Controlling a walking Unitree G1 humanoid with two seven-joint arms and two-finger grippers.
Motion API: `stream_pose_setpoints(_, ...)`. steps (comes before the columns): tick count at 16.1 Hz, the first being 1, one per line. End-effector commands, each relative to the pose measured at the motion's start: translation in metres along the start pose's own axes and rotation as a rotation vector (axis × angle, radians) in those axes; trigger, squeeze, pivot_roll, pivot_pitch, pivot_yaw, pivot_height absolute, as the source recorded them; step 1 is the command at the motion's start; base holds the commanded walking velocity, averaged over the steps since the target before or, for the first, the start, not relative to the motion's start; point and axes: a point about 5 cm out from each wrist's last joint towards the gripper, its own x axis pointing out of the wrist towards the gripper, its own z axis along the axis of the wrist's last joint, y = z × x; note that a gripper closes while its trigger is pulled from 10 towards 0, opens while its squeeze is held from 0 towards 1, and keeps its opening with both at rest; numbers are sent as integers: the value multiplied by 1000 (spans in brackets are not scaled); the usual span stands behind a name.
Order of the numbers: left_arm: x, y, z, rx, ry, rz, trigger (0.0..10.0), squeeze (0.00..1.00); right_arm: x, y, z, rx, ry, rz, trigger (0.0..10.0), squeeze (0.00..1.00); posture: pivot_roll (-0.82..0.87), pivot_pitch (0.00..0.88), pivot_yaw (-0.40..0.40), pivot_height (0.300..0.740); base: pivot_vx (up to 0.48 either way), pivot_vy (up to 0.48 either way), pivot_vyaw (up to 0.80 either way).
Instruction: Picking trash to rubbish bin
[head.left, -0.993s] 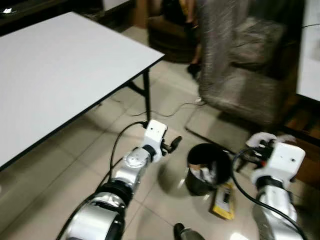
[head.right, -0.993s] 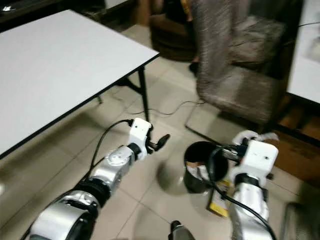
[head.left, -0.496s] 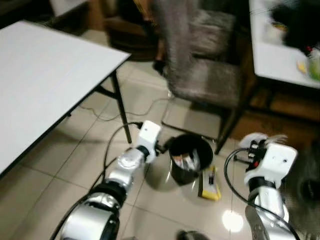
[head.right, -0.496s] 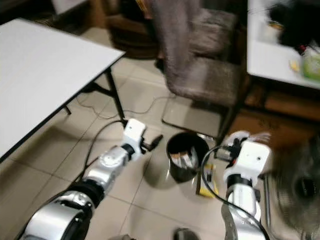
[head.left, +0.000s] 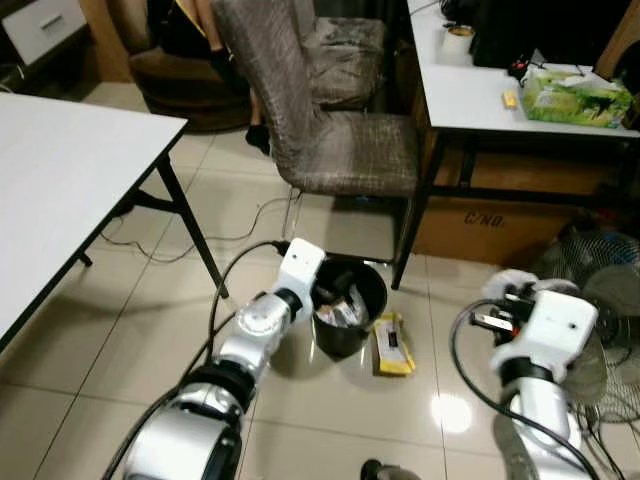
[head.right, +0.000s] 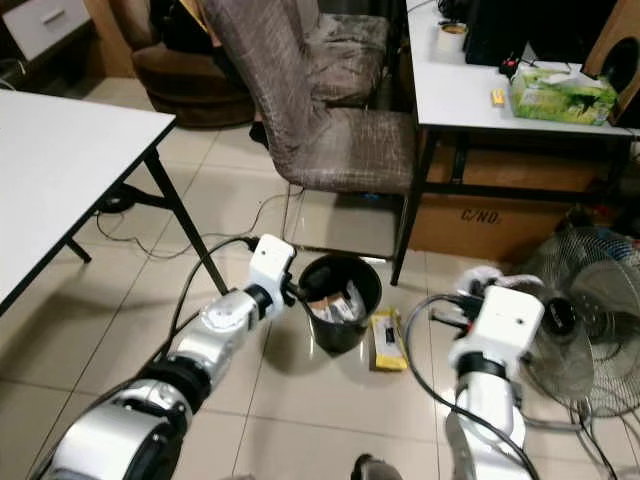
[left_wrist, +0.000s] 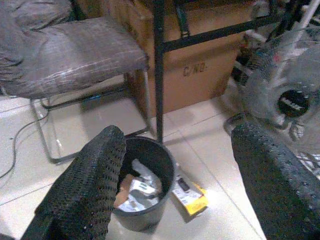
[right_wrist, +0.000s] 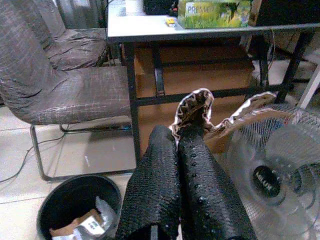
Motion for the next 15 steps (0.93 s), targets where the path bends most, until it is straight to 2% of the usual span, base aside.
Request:
stream_pose_setpoints(1,0,-1,2,1,-13,-17,10000,0,-1,1,2,-3,-12,1,10000,0,-12,113,42,740,270,0,0)
stream_pose_setpoints(5,0,-2,1,-1,-16,-26,10000,0,-2,2,2,-10,-12,10,10000,0,-15,116,40,740,358,0,0)
stream_pose_setpoints(15,0,-4,0,7,-4,-36,10000,0,-2,5,2,-12,-12,20,10000,0,-12,115,49,740,480,0,0)
